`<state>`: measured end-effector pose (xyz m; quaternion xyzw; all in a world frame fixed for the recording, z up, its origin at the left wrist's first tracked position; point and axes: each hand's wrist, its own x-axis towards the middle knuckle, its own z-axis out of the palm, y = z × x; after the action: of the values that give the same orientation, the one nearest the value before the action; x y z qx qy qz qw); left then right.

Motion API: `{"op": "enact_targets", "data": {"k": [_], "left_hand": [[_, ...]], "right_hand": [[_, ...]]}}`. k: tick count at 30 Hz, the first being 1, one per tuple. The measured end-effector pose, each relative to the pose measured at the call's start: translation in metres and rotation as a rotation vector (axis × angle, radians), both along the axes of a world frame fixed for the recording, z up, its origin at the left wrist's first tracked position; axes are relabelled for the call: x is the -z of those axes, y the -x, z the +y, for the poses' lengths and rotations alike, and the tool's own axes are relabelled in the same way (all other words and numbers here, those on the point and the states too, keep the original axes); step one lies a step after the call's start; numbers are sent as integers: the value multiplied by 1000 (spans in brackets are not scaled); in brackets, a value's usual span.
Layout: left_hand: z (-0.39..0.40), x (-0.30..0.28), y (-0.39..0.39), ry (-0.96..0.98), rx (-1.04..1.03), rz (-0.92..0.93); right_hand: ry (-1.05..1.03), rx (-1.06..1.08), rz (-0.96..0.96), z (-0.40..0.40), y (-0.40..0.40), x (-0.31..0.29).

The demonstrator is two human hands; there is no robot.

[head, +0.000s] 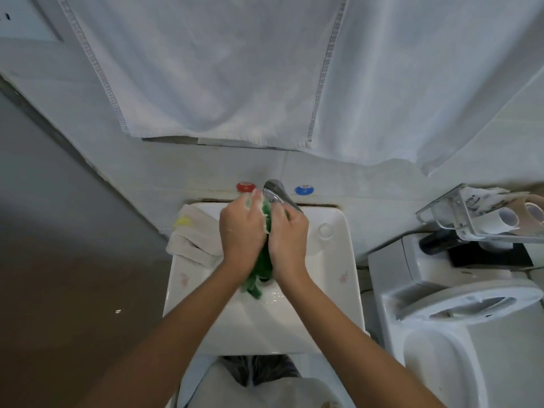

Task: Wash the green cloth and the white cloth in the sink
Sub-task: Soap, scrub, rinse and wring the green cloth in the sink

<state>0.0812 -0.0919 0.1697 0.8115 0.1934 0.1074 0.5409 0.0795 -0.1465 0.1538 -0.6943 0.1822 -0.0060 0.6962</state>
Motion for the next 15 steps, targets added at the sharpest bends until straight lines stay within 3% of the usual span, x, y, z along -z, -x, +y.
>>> {"op": "enact_targets", "data": {"k": [5,12,15], "left_hand": [[-10,4,28,-161,172,-39],[13,10,-1,-128,123,-31],[23,7,0,-116,148,-42]], "right_hand": [[-17,-47,66,-13,-12,1],[-39,-187,-17,-9,5,-1],[113,-283,-43,-19,-2,-2]]}}
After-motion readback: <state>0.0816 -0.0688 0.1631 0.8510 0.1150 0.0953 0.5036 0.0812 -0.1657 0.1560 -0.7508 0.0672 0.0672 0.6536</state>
